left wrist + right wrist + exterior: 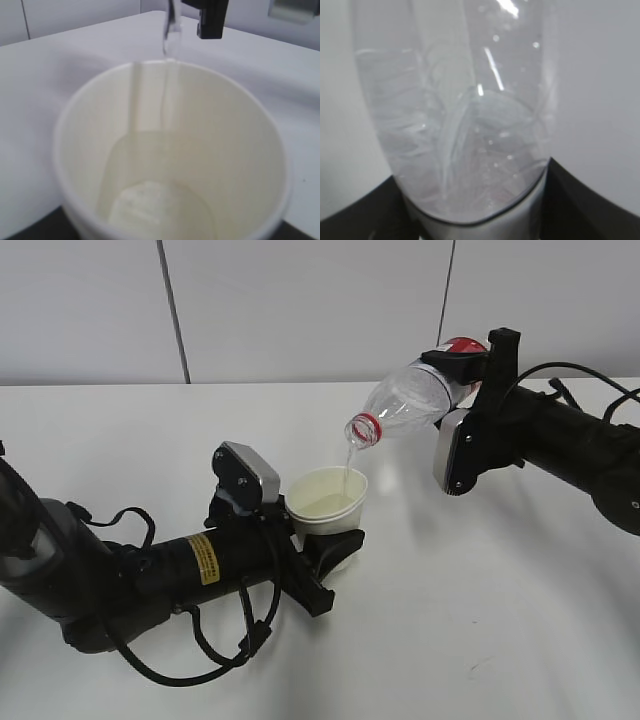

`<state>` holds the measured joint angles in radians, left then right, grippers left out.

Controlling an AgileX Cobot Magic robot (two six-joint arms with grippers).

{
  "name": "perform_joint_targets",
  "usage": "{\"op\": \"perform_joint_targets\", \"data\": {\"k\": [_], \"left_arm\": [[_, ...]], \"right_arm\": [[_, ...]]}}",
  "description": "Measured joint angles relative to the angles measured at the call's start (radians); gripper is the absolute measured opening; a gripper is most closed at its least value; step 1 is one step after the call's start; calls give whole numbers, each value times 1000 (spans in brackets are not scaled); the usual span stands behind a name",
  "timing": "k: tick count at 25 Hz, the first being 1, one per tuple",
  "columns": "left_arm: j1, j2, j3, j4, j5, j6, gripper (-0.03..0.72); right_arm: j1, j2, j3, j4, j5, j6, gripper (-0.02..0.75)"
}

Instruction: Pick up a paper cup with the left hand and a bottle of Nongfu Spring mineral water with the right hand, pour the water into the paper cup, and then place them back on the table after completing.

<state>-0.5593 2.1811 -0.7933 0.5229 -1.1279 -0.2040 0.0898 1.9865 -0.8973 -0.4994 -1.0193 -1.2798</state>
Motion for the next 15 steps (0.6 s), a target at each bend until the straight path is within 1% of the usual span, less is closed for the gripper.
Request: {"op": "perform_joint_targets", "data": {"k": [15], "left_arm": [[0,0,0,-22,0,0,360]], "right_arm": [[0,0,6,6,0,142,436]]}}
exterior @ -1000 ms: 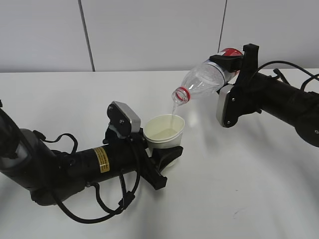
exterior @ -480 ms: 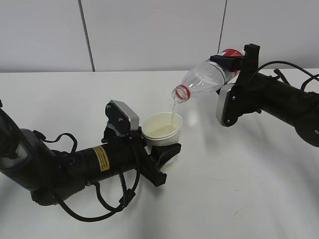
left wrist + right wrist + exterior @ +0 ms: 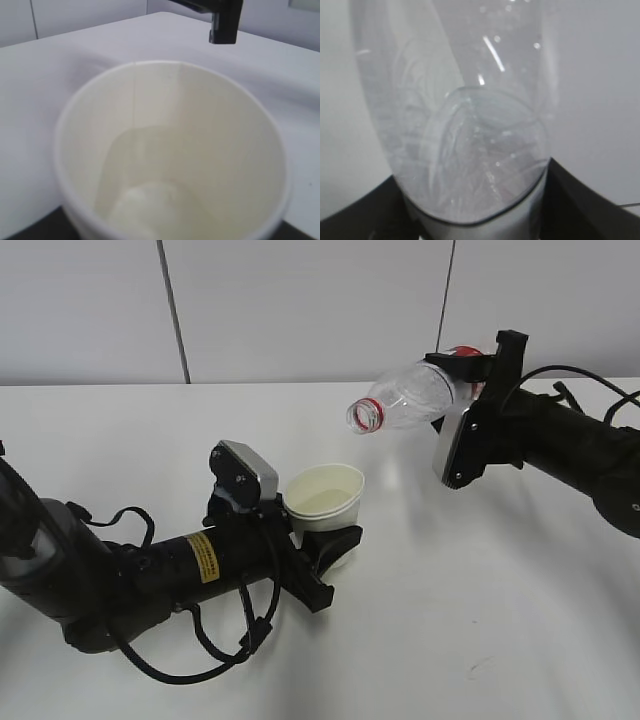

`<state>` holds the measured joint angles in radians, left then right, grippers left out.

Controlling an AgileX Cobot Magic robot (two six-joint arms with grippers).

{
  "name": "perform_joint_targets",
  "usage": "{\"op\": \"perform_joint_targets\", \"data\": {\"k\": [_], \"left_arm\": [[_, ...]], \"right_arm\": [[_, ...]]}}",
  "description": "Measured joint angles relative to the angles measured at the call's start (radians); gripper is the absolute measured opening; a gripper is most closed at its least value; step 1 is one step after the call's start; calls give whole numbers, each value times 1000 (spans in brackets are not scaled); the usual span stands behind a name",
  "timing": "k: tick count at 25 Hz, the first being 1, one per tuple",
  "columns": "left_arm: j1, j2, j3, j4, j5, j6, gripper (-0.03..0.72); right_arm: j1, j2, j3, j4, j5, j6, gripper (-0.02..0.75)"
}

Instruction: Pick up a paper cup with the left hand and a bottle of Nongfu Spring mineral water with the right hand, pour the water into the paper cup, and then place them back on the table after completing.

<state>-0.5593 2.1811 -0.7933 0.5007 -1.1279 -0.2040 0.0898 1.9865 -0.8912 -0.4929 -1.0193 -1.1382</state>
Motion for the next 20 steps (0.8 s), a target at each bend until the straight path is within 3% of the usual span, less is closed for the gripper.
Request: {"op": "perform_joint_targets", "data": {"k": [5,20], "left_arm": [[0,0,0,-2,0,0,360],[-23,0,0,-46,0,-2,360]], "right_arm": [[0,0,0,50,0,89,436],[0,0,0,76,25,705,436]]}}
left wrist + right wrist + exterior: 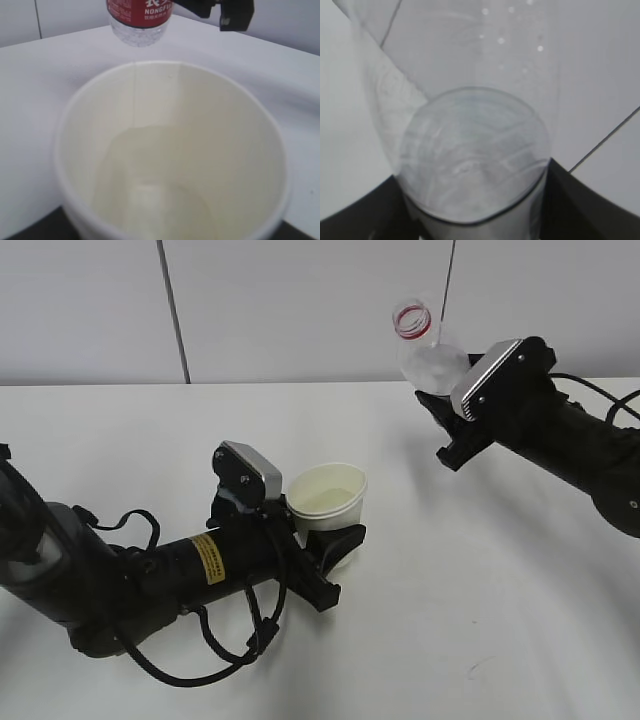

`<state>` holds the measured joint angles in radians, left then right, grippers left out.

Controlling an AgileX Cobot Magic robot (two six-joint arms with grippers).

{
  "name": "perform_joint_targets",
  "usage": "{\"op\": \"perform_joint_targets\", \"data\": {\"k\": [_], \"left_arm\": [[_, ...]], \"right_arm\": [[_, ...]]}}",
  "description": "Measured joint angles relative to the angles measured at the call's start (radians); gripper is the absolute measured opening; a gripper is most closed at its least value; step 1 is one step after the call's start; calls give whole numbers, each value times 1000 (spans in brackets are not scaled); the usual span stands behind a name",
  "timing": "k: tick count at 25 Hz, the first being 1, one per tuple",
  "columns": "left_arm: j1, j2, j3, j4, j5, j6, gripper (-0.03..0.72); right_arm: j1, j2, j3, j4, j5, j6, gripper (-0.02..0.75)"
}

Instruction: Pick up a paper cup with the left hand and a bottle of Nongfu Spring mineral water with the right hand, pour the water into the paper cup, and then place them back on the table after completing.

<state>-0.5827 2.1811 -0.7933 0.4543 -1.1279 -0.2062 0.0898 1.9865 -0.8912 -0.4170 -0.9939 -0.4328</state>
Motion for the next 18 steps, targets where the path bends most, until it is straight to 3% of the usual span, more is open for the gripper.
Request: {"op": "perform_joint_targets", "data": {"k": [11,18], "left_arm": [[0,0,0,-17,0,0,360],[23,-4,0,-37,0,0,360]], "right_arm": [[0,0,0,0,65,420,435],[0,0,0,-4,110,526,434]]}}
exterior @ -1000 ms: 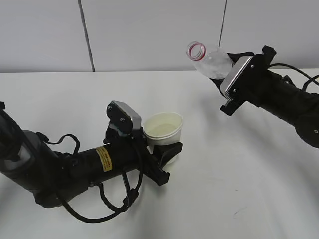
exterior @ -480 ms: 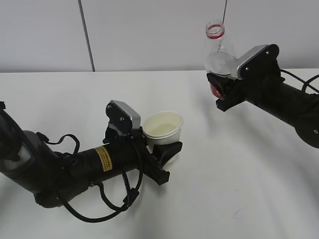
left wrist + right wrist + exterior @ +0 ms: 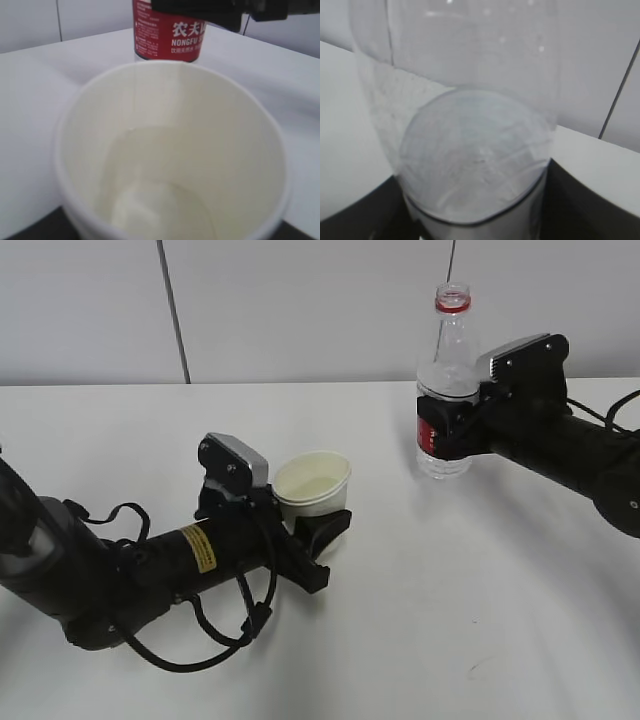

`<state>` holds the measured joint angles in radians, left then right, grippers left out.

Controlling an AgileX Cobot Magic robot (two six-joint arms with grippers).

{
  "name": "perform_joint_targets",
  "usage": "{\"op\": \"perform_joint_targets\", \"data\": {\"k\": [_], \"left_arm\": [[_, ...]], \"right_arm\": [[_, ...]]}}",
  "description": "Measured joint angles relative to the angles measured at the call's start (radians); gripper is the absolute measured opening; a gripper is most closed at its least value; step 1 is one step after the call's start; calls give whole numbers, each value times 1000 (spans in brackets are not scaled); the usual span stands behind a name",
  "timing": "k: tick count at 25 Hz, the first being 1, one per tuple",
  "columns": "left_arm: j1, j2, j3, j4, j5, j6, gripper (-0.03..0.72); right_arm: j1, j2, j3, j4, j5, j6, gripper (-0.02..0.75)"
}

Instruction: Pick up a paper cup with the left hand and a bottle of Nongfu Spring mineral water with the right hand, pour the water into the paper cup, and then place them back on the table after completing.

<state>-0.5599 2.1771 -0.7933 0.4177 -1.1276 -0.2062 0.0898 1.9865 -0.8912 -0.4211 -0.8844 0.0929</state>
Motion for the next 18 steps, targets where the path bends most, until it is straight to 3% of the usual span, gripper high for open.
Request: {"op": "perform_joint_targets", "data": {"k": [18], "left_arm": [[232,-2,0,-2,0,0,360]], "right_arm": [[0,0,0,-41,-17,81,433]]}}
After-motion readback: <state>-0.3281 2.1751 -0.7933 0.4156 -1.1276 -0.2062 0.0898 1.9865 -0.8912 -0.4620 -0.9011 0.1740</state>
